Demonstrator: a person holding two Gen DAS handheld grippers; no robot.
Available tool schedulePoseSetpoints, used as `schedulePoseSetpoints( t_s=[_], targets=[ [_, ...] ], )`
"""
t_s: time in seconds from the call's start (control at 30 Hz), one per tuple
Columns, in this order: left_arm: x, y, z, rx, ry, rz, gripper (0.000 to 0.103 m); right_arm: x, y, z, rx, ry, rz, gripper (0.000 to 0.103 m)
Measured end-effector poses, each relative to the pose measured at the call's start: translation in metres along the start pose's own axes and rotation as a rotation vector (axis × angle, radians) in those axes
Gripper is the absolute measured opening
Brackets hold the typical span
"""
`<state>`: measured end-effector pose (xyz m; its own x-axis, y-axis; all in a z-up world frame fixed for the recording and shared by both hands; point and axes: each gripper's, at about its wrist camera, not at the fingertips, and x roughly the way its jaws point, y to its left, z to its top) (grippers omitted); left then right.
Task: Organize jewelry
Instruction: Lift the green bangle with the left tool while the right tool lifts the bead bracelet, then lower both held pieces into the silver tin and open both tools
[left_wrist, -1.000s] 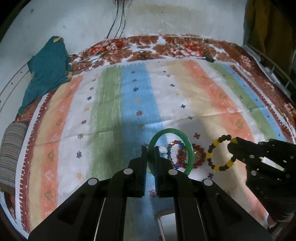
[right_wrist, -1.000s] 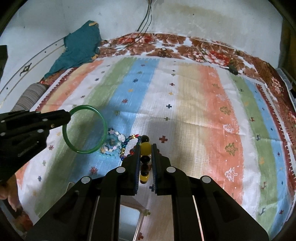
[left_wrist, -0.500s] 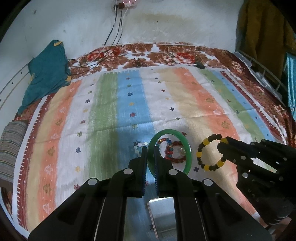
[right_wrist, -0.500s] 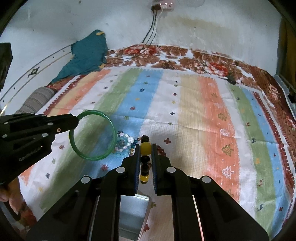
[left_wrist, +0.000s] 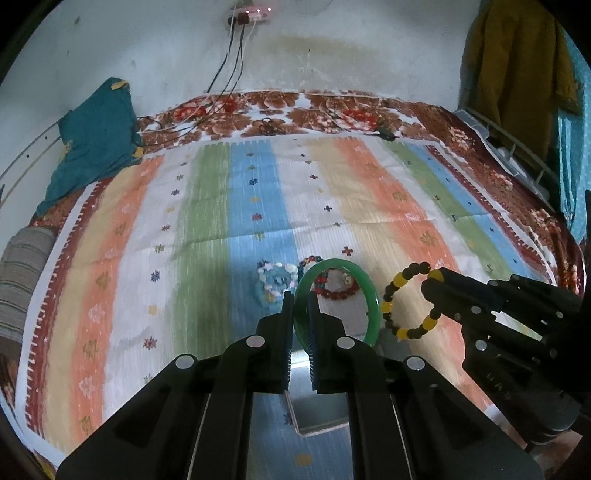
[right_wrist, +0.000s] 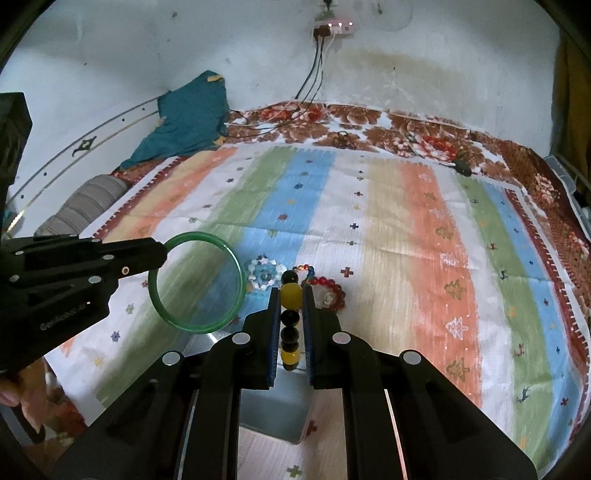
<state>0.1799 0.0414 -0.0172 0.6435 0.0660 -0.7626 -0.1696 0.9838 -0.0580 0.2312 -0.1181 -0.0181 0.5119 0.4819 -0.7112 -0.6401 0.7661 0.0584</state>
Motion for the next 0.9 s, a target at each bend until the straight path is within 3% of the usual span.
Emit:
schedulePoseSetpoints(
  t_s=[0.33, 0.63, 0.7, 0.9],
  targets=[
    [-0.016, -0.006, -0.018, 0.008, -0.015, -0.001, 0.006, -0.015, 0.006, -0.018, -0.007, 0.007, 0.009, 0.012],
    [-0.012, -0.006, -0.030, -0.019, 0.041, -0.032, 0.008, -0.018, 0.006, -0.029, 0.005, 0.018, 0.003, 0.012],
    [-0.006, 0.000, -0.031, -0.068, 0.079, -0.057, 0.009, -0.017, 0.000, -0.029, 0.022, 0.030, -0.001, 0.017],
    [-0.006, 0.011, -0.032, -0.091, 0.073, 0.002, 0.022, -0.012, -0.014, -0.027, 0.067, 0.051, -0.020, 0.028]
  ],
)
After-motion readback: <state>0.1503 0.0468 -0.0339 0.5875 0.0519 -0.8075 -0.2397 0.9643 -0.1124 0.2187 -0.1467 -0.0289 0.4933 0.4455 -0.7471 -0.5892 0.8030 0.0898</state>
